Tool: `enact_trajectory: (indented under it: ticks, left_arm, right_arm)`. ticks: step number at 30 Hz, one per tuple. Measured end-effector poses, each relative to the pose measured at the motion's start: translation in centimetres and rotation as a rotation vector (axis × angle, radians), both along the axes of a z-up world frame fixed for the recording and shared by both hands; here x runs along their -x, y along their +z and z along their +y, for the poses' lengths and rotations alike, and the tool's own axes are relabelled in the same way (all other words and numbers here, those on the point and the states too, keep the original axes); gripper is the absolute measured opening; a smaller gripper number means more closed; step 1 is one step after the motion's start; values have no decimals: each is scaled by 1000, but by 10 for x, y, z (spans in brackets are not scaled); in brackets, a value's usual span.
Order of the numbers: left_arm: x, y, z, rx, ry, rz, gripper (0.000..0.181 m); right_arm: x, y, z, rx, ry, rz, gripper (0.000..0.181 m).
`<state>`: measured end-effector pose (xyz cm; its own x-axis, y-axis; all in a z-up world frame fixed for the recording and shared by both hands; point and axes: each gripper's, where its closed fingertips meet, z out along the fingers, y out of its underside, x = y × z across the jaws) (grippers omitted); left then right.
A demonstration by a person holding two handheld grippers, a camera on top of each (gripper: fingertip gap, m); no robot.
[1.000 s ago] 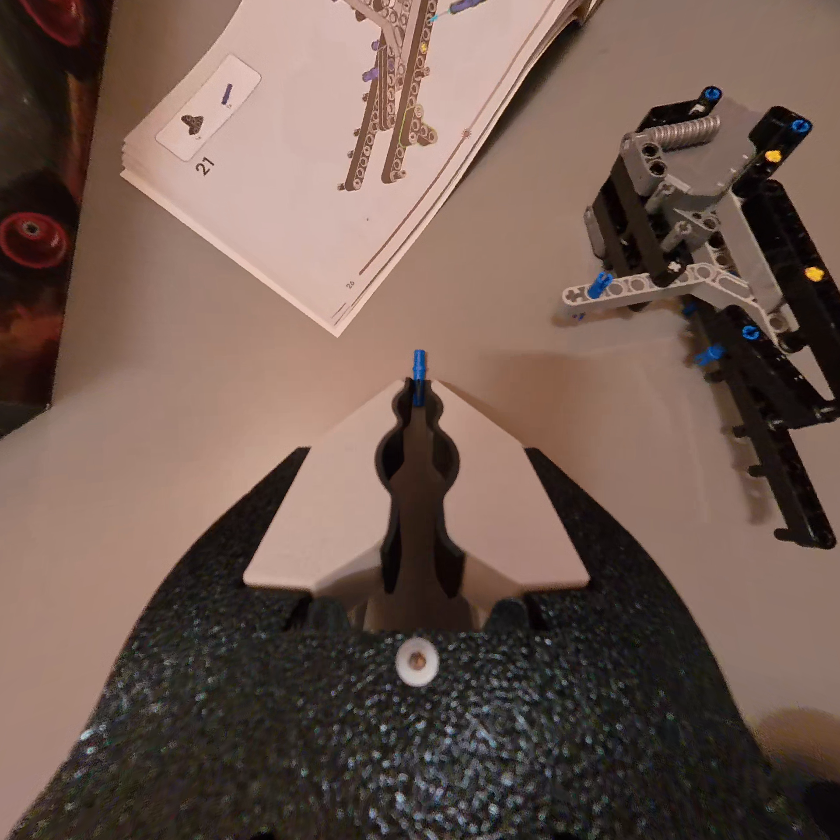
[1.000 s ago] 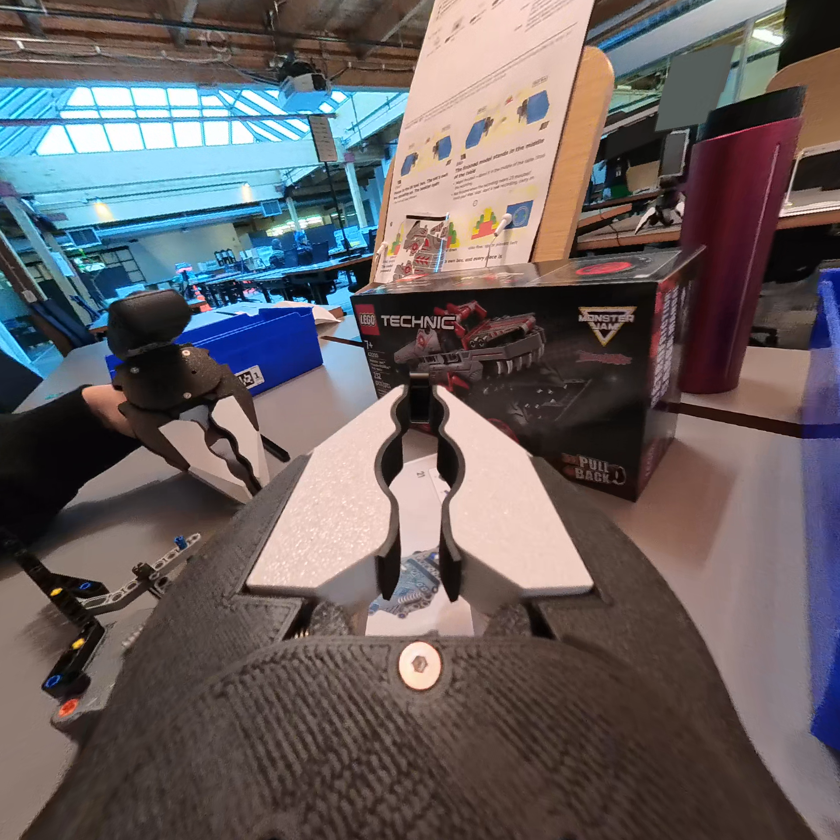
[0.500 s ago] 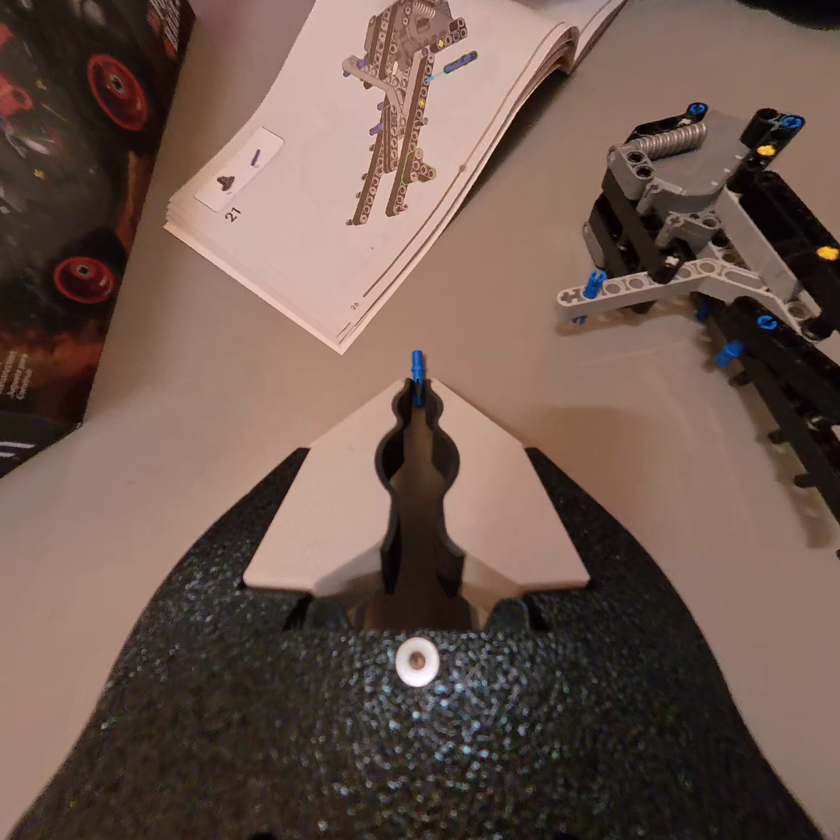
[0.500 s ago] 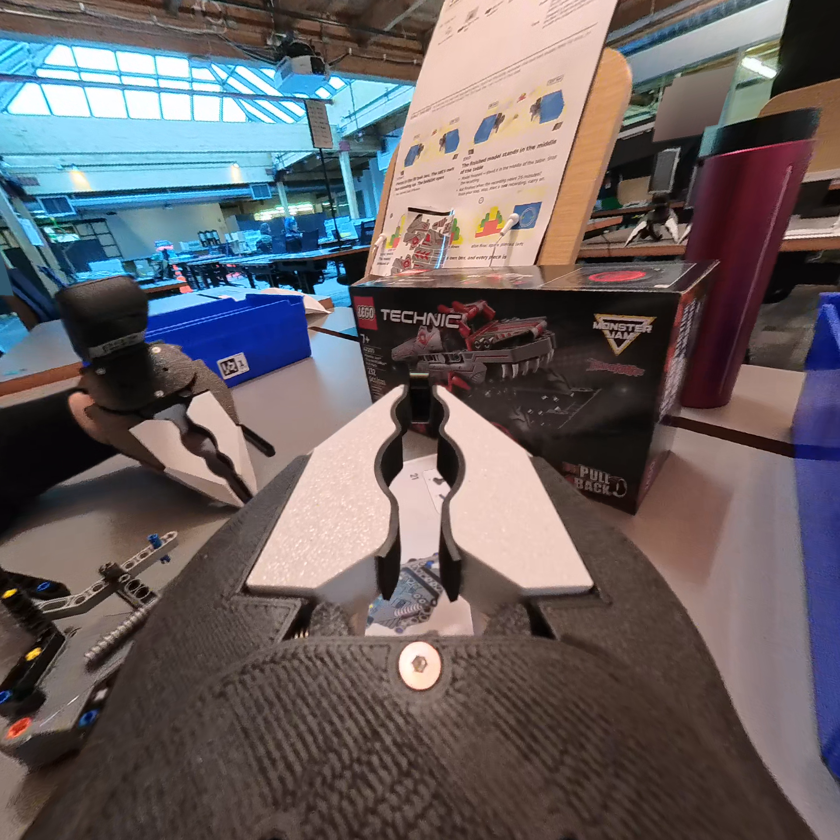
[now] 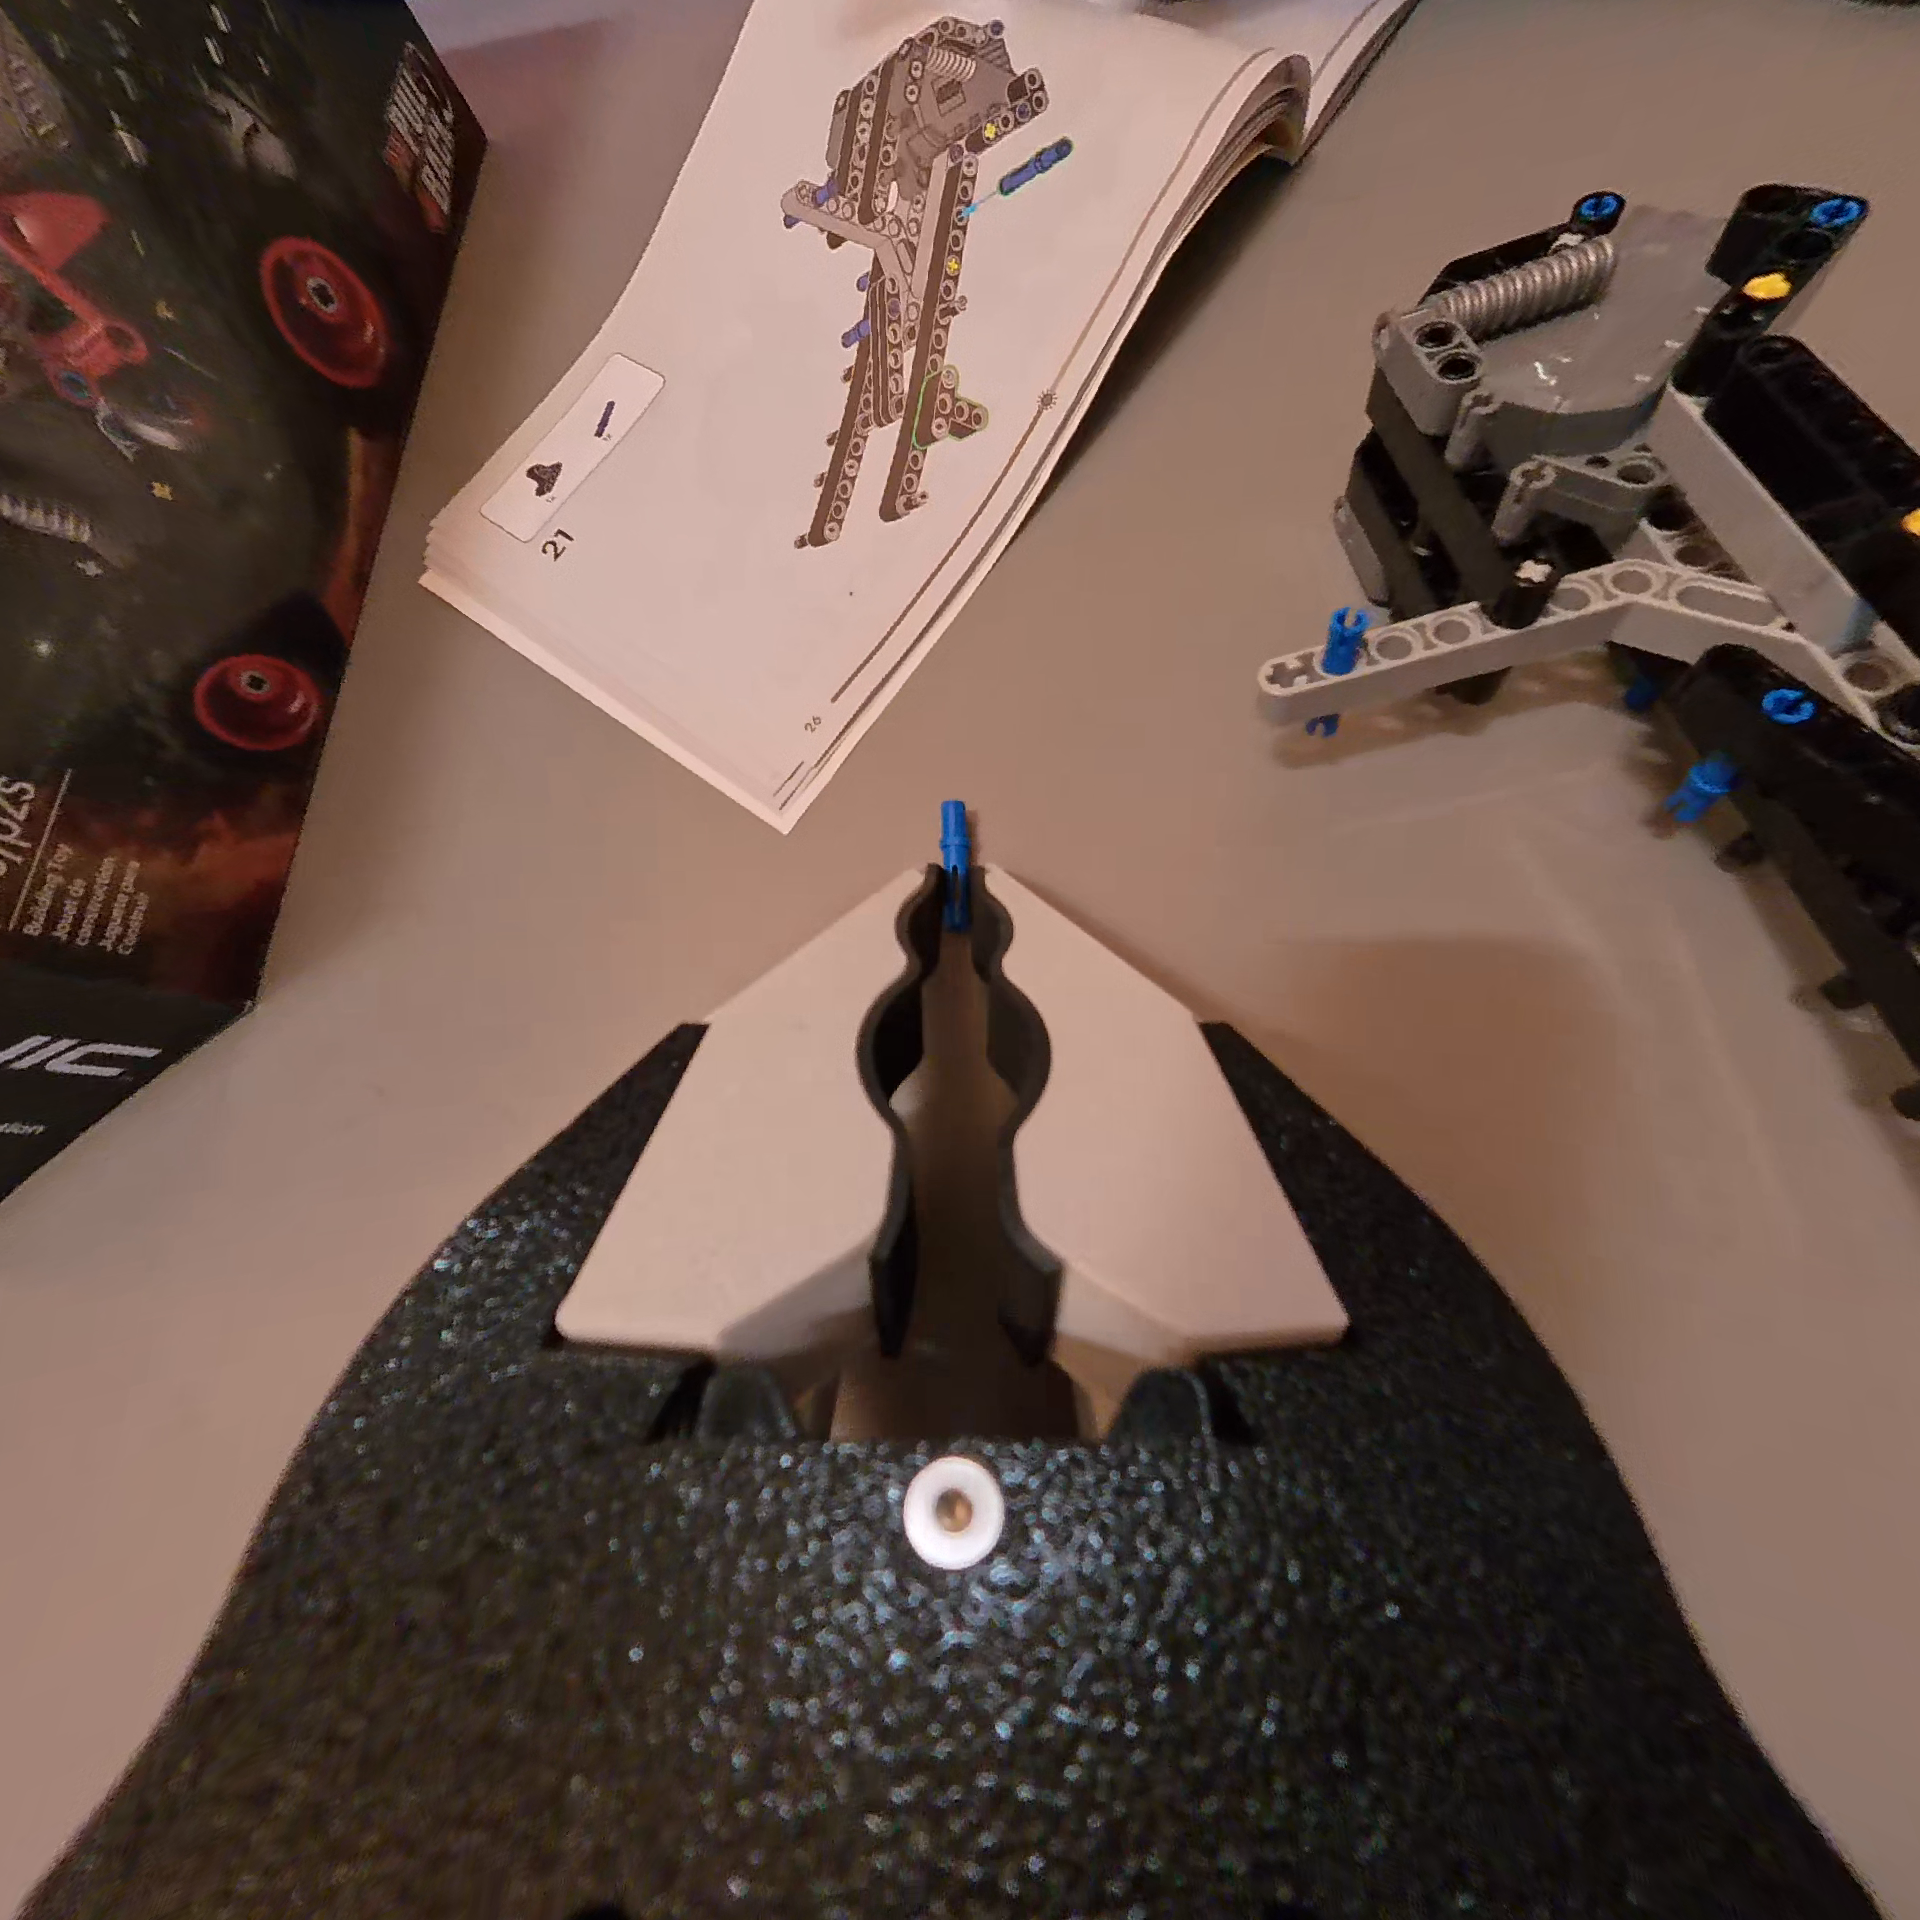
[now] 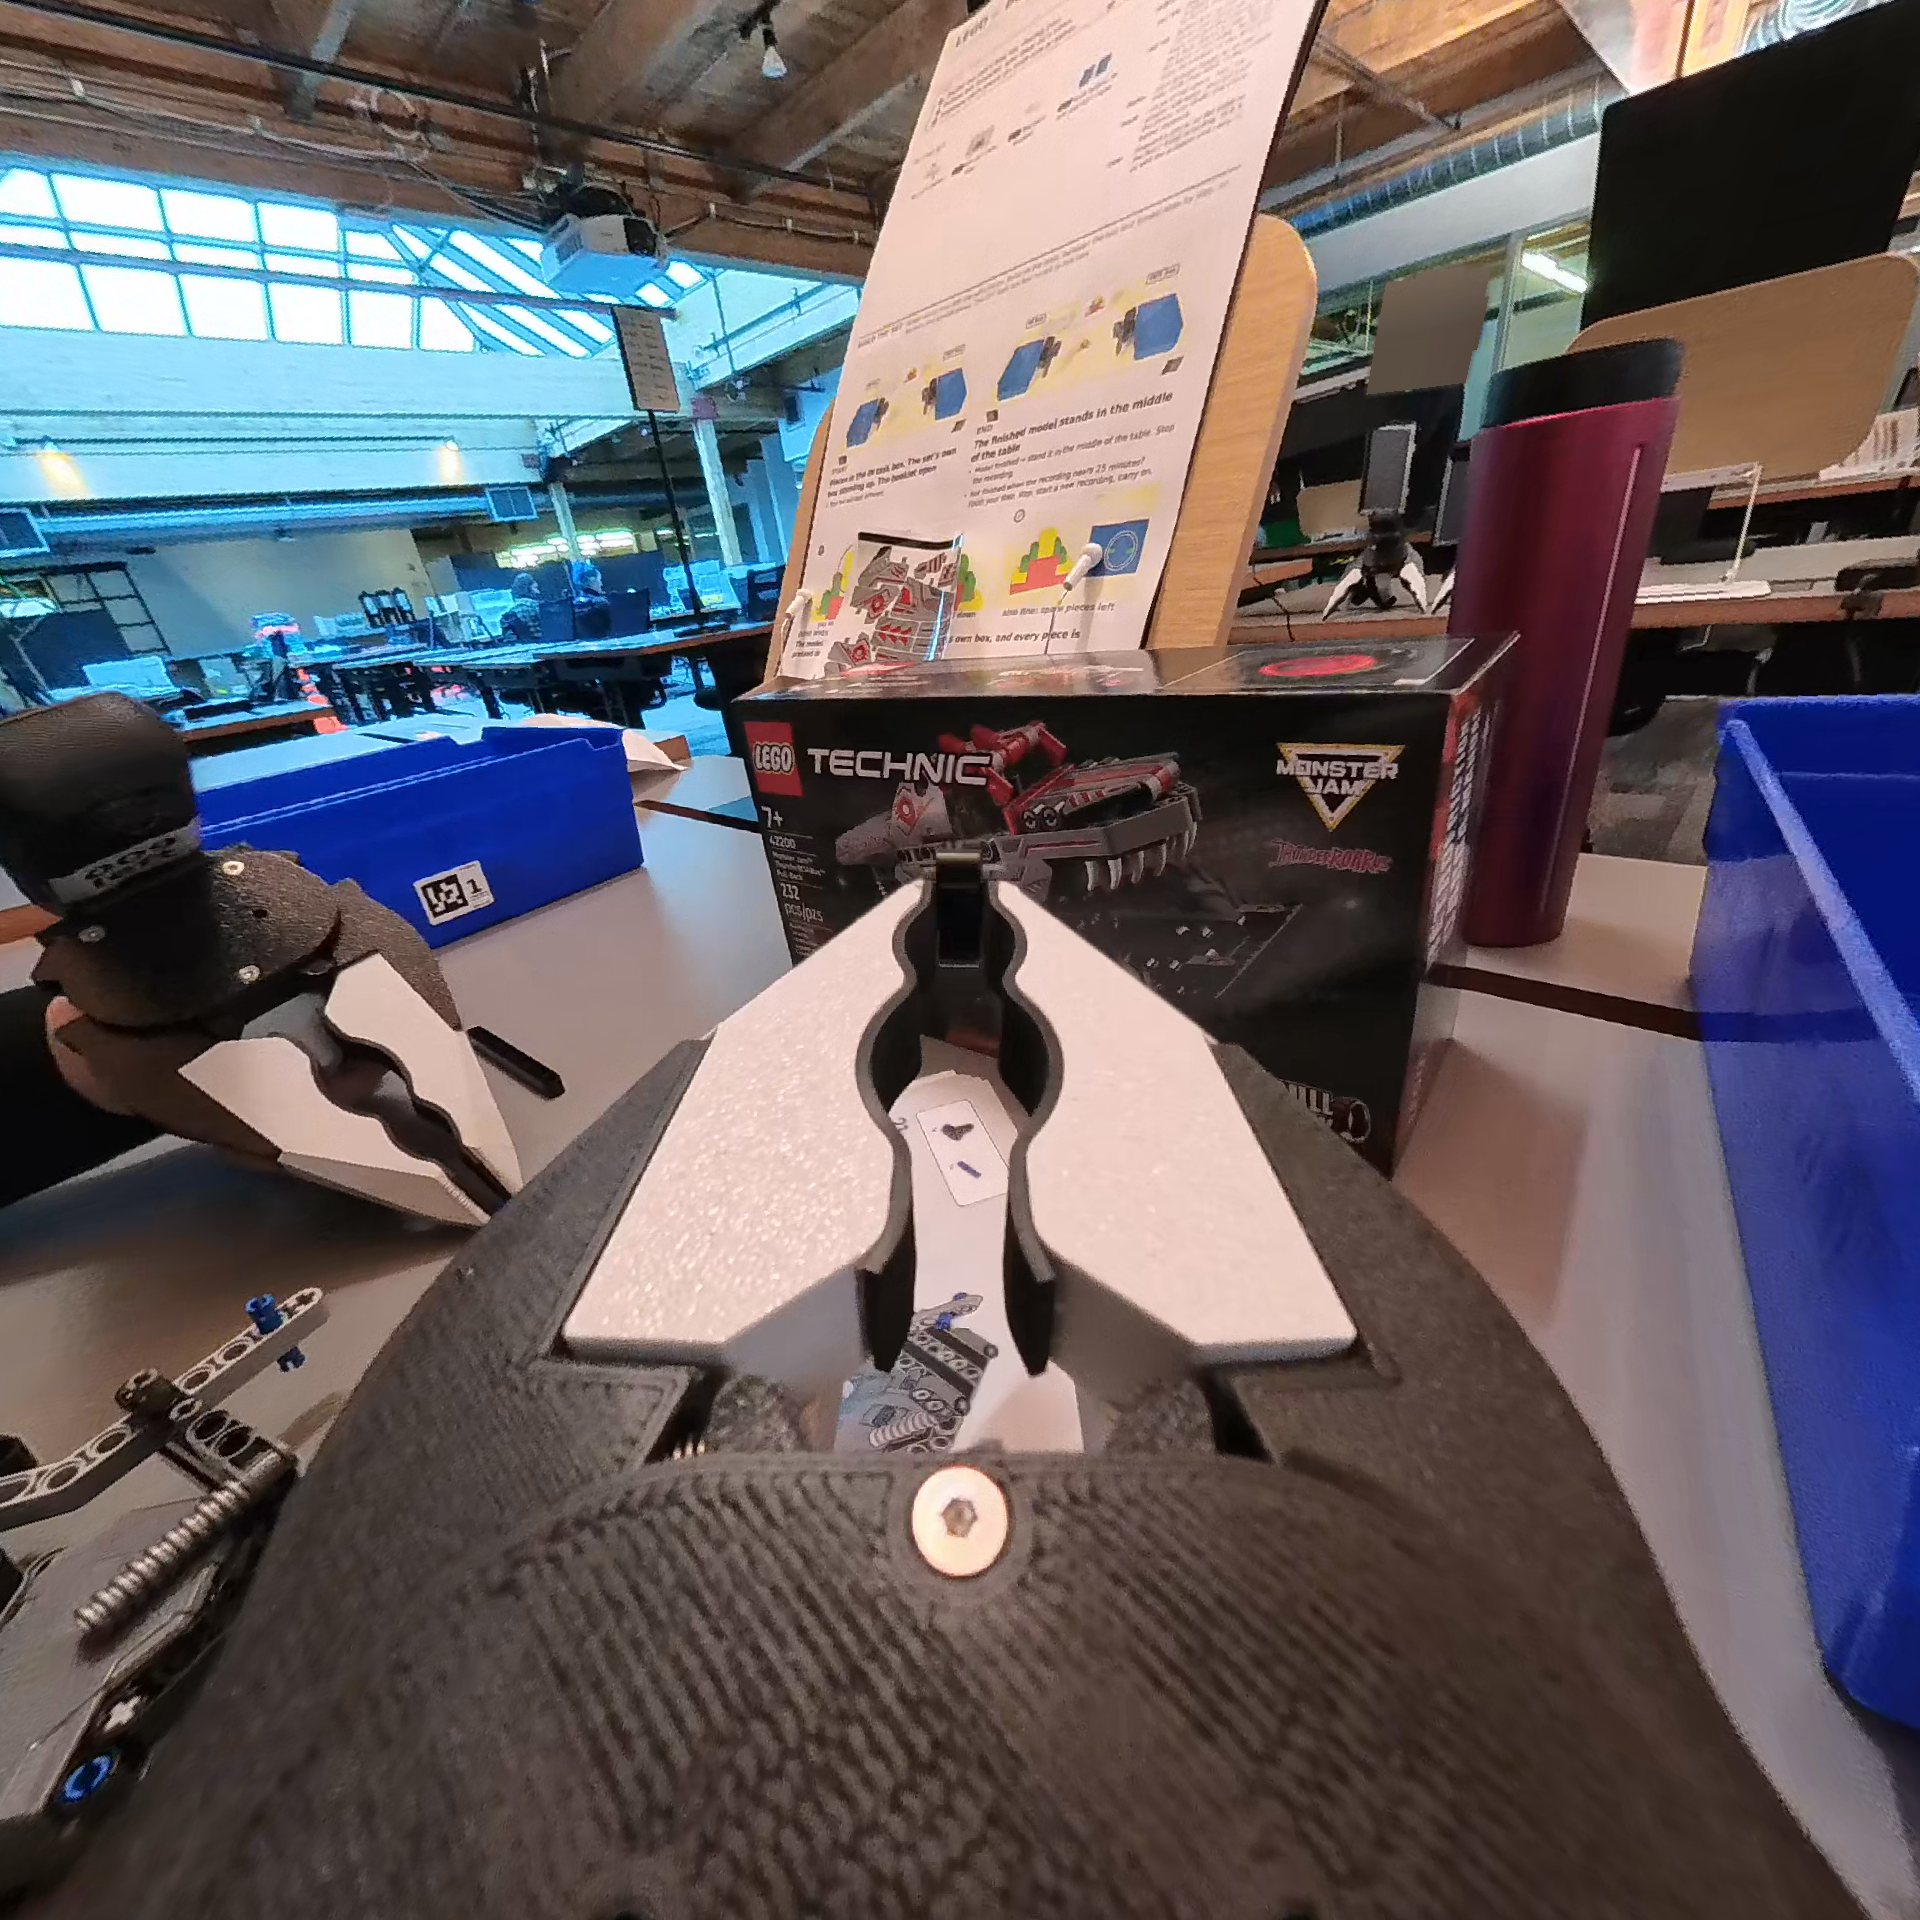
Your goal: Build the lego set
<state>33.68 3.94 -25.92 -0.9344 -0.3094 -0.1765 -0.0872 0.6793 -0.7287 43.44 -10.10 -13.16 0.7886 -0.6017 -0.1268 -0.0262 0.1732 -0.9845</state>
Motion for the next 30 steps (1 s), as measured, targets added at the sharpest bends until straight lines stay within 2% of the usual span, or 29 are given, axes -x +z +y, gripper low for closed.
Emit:
enact_trajectory:
  ticks: [10, 20, 22, 24, 30]
  left_arm:
    - [0, 0, 0, -3, 9, -11, 3]
    - [6, -1, 3, 36, 33, 108, 2]
    - [5, 0, 6, 44, 41, 124, 8]
    - [3, 0, 7, 43, 53, 113, 14]
    - [4, 1, 8, 2, 13, 22, 16]
  right_arm:
    - [-1, -3, 1, -18, 30, 40, 5]
    - [13, -7, 18, 50, 126, 35, 5]
    - [16, -5, 20, 51, 144, 30, 5]
    - [22, -2, 24, 46, 185, 32, 6]
    - [55, 7, 46, 60, 380, 41, 5]
